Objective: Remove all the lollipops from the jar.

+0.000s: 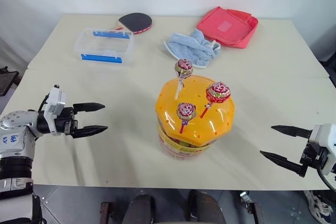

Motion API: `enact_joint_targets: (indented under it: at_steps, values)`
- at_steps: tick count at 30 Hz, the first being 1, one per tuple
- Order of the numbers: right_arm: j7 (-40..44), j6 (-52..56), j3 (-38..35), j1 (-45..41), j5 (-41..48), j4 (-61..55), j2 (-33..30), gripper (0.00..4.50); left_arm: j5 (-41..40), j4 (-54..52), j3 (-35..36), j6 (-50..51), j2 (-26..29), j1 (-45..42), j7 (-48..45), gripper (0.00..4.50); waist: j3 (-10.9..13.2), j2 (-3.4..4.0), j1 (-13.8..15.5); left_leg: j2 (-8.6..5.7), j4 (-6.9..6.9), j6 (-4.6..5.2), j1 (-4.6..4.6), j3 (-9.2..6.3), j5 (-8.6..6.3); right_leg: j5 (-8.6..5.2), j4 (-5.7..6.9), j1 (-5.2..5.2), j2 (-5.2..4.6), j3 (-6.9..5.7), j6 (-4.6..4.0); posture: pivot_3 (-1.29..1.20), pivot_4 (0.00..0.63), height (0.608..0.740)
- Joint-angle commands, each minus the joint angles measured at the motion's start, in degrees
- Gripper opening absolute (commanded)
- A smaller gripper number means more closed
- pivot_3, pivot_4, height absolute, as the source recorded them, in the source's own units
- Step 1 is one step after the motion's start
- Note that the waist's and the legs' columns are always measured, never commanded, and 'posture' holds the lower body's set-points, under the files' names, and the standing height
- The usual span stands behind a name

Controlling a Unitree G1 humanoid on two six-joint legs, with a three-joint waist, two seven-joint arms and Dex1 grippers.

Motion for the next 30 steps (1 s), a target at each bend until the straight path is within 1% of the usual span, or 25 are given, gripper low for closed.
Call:
enact_joint_targets:
  at_steps: [1, 3, 7, 14, 20, 25, 28, 30]
  values:
    - [0.15, -0.43, -1.31, -0.75, 0.99, -0.48, -1.04, 4.47, -0.54, 0.26, 1.07, -1.04, 1.26, -1.0, -0.96, 4.5, 0.0, 0.0, -0.01, 0.0, 0.0, 0.0, 0.0, 0.0, 0.0, 0.0, 0.0, 0.0, 0.0, 0.0, 0.0, 0.0, 0.15, 0.74]
    - [0.01, -0.36, -1.17, -1.15, 0.95, -0.42, -0.92, 4.47, 0.34, 0.79, 1.47, -2.05, 1.04, -1.26, 1.27, 4.5, 0.0, 0.0, 0.0, 0.0, 0.02, 0.0, 0.0, 0.0, 0.0, 0.0, 0.01, 0.0, 0.0, 0.0, 0.0, 0.0, 0.15, 0.74]
    - [-0.51, -0.12, -1.12, -1.7, 1.02, -0.41, -0.6, 4.47, -1.68, -2.62, 2.63, 2.9, 1.45, -1.33, 4.08, 4.5, 0.0, 0.0, 0.01, 0.0, 0.05, 0.0, 0.0, 0.0, 0.0, 0.0, 0.02, 0.0, 0.0, 0.0, 0.0, 0.0, 0.15, 0.74]
    - [-0.1, 1.24, -2.77, -3.3, 3.18, -0.98, -1.78, 4.47, -2.77, -7.96, 2.92, 6.47, 3.06, -2.72, 4.94, 4.5, 0.0, 0.0, -0.02, 0.01, 0.14, 0.0, 0.0, 0.0, 0.0, 0.0, 0.09, 0.01, 0.0, 0.03, 0.0, 0.0, 0.15, 0.74]
    - [-0.47, 4.51, -6.26, -4.44, 8.11, -4.7, -3.32, 4.47, -5.34, -12.62, 2.08, 8.04, 3.64, -8.91, 3.03, 4.5, 0.0, 0.0, 0.17, 0.01, 0.44, 0.03, -0.09, -0.02, -0.02, 0.0, 0.19, 0.03, 0.0, 0.03, 0.0, 0.0, 0.15, 0.74]
    - [2.15, 8.1, -11.15, -2.48, 13.87, -9.91, -4.32, 4.47, -9.11, -15.44, -0.21, 11.06, 1.26, -17.22, 0.64, 4.5, 0.0, 0.0, 0.18, 0.02, 0.56, 0.05, -0.08, -0.03, -0.03, 0.0, 0.25, 0.08, 0.0, 0.03, 0.0, 0.0, 0.15, 0.74]
    - [2.89, 10.43, -13.57, -2.14, 17.52, -12.66, -4.98, 4.47, -9.57, -14.71, -3.14, 12.19, -0.47, -22.74, -1.5, 4.5, 0.0, -0.01, 0.22, 0.01, 0.65, 0.09, -0.07, -0.03, -0.06, 0.01, 0.28, 0.12, 0.0, 0.04, 0.01, 0.0, 0.15, 0.74]
    - [1.82, 13.31, -14.67, -2.33, 21.65, -15.43, -5.14, 4.47, -9.61, -13.32, -5.29, 12.54, -2.11, -26.22, -3.51, 4.5, 0.01, -0.02, 0.19, 0.01, 0.72, 0.1, -0.09, -0.03, -0.06, 0.01, 0.31, 0.12, 0.0, 0.05, 0.02, 0.0, 0.15, 0.74]
